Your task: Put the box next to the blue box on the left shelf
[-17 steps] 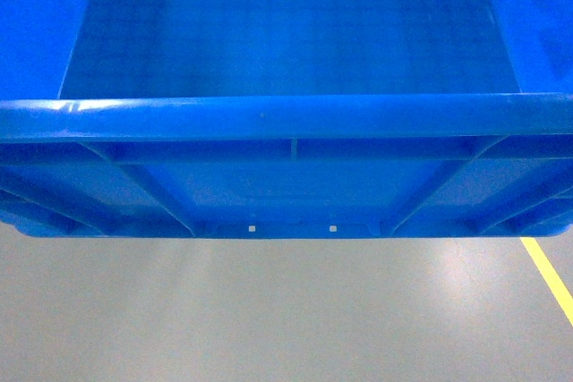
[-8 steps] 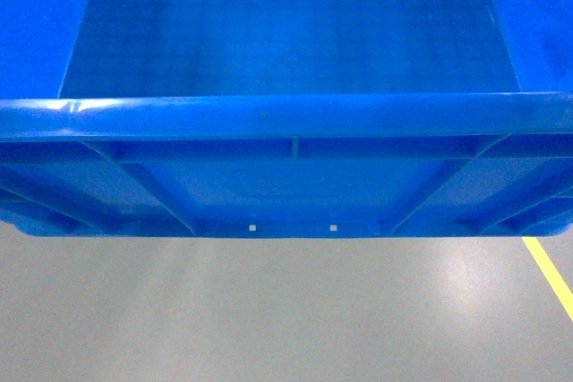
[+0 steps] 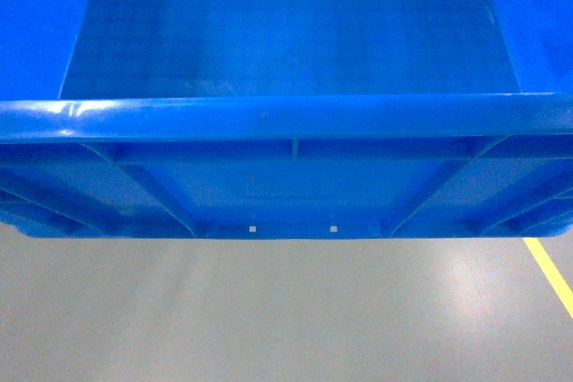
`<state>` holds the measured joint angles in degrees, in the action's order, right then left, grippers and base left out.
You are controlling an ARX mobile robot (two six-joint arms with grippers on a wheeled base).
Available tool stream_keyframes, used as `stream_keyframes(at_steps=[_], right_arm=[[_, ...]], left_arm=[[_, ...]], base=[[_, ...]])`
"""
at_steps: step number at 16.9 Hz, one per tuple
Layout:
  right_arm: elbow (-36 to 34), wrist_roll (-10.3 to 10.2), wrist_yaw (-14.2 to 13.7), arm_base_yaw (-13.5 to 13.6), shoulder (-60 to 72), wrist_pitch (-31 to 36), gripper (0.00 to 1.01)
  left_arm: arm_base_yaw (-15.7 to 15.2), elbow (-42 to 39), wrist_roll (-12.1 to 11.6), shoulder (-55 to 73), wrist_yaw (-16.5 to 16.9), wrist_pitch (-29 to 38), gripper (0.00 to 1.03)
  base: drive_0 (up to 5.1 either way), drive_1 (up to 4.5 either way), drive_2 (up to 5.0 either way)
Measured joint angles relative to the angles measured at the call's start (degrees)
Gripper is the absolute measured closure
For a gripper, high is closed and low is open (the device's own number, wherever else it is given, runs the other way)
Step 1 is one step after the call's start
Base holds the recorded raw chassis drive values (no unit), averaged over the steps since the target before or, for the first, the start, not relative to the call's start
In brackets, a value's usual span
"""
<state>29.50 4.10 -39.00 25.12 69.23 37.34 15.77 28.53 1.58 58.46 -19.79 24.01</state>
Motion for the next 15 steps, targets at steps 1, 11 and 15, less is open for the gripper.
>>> stream_keyframes(at_steps=[1,11,15], right_arm=[[0.0,0.0,0.0,0.0,0.0,0.1,0.85],[0.0,0.0,0.0,0.0,0.0,-0.1,0.85],[0.0,0.0,0.0,0.0,0.0,0.0,0.85]], left_arm=[[0.0,0.0,0.0,0.0,-0.1,0.0,0.95],[0.0,0.0,0.0,0.0,-0.1,-0.2,0.95],[0.0,0.0,0.0,0.0,-0.1,-0.1,0.95]], base=[[0.0,4.22,-4.2],[0.0,4.2,-4.3],[-0.1,4.11,-4.3]])
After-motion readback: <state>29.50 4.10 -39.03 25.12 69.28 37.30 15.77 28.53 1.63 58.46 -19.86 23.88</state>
